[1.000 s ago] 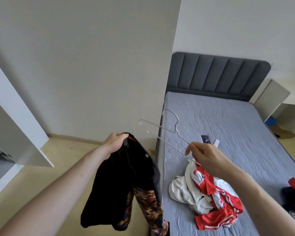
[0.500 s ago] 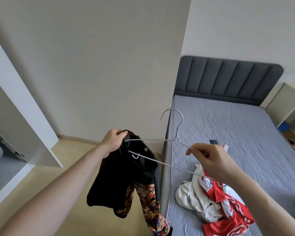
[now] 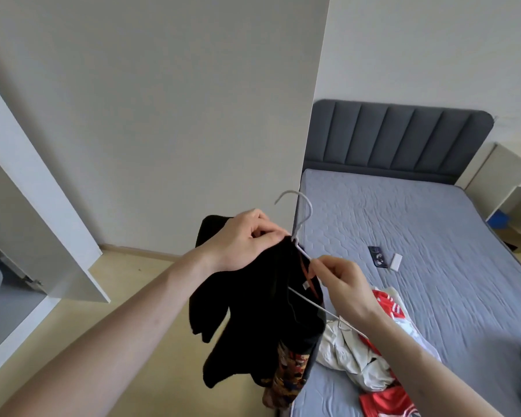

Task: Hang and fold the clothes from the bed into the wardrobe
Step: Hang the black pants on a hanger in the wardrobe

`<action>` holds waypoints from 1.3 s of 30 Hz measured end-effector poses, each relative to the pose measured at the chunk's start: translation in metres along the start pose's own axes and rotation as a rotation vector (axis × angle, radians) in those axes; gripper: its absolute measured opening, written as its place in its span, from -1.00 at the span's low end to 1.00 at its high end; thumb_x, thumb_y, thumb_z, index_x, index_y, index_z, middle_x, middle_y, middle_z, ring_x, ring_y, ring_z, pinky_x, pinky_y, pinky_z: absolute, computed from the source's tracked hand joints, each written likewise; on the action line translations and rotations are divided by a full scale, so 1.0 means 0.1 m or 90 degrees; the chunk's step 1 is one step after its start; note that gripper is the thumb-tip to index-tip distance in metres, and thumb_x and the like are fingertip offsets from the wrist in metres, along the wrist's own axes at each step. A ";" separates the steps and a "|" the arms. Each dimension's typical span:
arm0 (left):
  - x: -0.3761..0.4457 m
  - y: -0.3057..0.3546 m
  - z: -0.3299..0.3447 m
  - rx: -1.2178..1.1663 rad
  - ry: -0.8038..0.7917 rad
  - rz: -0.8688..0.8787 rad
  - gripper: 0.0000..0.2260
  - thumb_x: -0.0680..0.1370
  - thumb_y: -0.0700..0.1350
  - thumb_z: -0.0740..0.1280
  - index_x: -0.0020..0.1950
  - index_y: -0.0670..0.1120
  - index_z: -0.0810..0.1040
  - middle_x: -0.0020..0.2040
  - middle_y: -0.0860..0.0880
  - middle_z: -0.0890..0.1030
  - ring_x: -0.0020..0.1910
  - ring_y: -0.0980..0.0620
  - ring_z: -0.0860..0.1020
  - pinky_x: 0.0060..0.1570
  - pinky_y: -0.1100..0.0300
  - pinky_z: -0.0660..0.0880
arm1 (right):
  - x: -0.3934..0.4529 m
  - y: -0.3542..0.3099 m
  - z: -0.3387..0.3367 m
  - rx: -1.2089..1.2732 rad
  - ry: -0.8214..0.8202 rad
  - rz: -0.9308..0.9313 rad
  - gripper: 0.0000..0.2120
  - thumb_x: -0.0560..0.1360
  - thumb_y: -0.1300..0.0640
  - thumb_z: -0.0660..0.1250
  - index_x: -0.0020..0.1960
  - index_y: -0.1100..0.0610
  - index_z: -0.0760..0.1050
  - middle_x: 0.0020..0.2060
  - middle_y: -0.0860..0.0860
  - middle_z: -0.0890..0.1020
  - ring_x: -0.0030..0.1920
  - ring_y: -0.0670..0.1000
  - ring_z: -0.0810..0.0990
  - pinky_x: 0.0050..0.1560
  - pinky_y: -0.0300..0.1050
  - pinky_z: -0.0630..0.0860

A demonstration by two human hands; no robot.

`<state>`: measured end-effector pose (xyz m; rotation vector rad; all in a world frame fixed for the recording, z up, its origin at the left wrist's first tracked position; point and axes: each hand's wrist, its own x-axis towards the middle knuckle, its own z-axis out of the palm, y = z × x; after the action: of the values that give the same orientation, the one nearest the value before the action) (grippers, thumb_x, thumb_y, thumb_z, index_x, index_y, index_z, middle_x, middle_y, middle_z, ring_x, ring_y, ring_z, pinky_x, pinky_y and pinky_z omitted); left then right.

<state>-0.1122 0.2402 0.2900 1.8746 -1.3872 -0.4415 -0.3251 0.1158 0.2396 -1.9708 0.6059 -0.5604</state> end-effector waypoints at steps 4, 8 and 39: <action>0.04 -0.01 -0.02 0.240 -0.006 0.062 -0.82 0.65 0.13 0.31 0.15 0.21 0.69 0.12 0.22 0.53 0.25 0.17 0.40 0.40 0.08 0.16 | -0.11 0.04 -0.07 0.039 0.038 0.021 -0.65 0.65 0.08 0.29 -0.30 0.08 0.53 -0.46 0.00 0.25 -0.48 -0.08 0.20 -0.44 -0.28 0.19; 0.07 -0.01 -0.03 0.130 0.013 0.060 -0.76 0.69 0.04 0.27 -0.07 -0.01 0.64 -0.27 0.09 0.57 -0.19 0.04 0.53 -0.04 0.01 0.50 | -0.18 0.08 -0.06 0.049 0.079 0.003 -0.74 0.63 0.08 0.35 -0.22 0.04 0.65 -0.50 -0.04 0.38 -0.48 -0.08 0.29 -0.41 -0.26 0.26; -0.06 -0.27 -0.66 0.116 0.139 0.012 -0.84 0.66 0.05 0.34 -0.07 0.13 0.68 -0.11 0.27 0.69 -0.01 0.22 0.63 0.10 0.10 0.54 | -0.15 0.80 -0.45 -0.315 0.068 -0.076 -0.68 0.50 -0.08 0.41 0.20 -0.36 0.49 0.01 -0.48 0.59 -0.09 -0.34 0.58 -0.08 -0.41 0.46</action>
<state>-0.0529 0.2735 0.3127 1.9869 -1.3331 -0.0987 -0.3784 0.0623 0.1857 -2.4655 0.7493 -0.6354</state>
